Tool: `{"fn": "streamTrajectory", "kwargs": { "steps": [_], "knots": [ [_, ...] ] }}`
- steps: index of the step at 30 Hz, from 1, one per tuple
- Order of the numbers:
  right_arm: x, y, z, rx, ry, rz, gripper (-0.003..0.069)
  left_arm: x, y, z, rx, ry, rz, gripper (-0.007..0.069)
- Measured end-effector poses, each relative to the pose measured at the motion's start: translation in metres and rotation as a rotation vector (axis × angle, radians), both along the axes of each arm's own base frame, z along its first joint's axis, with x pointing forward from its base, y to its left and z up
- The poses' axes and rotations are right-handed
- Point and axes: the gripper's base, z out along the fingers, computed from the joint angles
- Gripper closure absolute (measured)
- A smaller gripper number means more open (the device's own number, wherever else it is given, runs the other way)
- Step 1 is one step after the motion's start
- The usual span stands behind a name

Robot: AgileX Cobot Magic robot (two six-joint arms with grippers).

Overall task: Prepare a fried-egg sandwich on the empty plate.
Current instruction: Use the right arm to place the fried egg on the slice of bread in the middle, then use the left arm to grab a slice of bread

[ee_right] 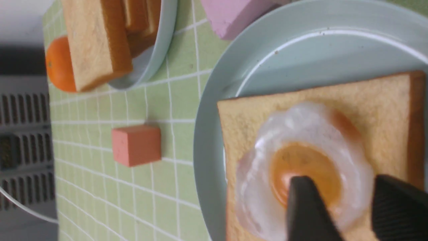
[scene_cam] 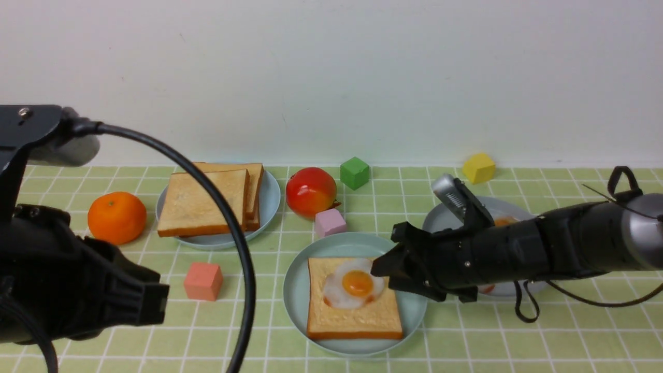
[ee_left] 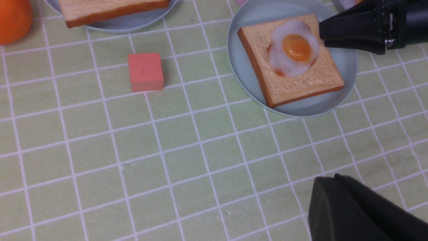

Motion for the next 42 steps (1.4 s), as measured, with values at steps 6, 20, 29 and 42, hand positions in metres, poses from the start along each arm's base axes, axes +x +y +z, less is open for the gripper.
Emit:
{"fn": "streamTrajectory", "kwargs": {
  "steps": [6, 20, 29, 42],
  "knots": [
    [-0.009, -0.017, 0.046, -0.050, -0.121, 0.161, 0.0029, 0.006, -0.003, -0.002, 0.015, -0.021, 0.000, 0.0630],
    [-0.117, 0.006, 0.216, -0.287, -0.534, 0.574, 0.0165, 0.127, 0.019, -0.054, 0.216, -0.163, 0.342, 0.0623],
    [-0.165, 0.052, 0.201, -0.431, -0.653, 0.856, 0.0179, 0.175, 0.057, -0.098, 0.119, 0.012, 0.429, 0.0622],
    [-0.164, 0.057, 0.194, -0.506, -0.668, 0.880, 0.0151, 0.251, 0.093, -0.111, -0.160, 0.244, 0.433, 0.0528]
  ]
}}
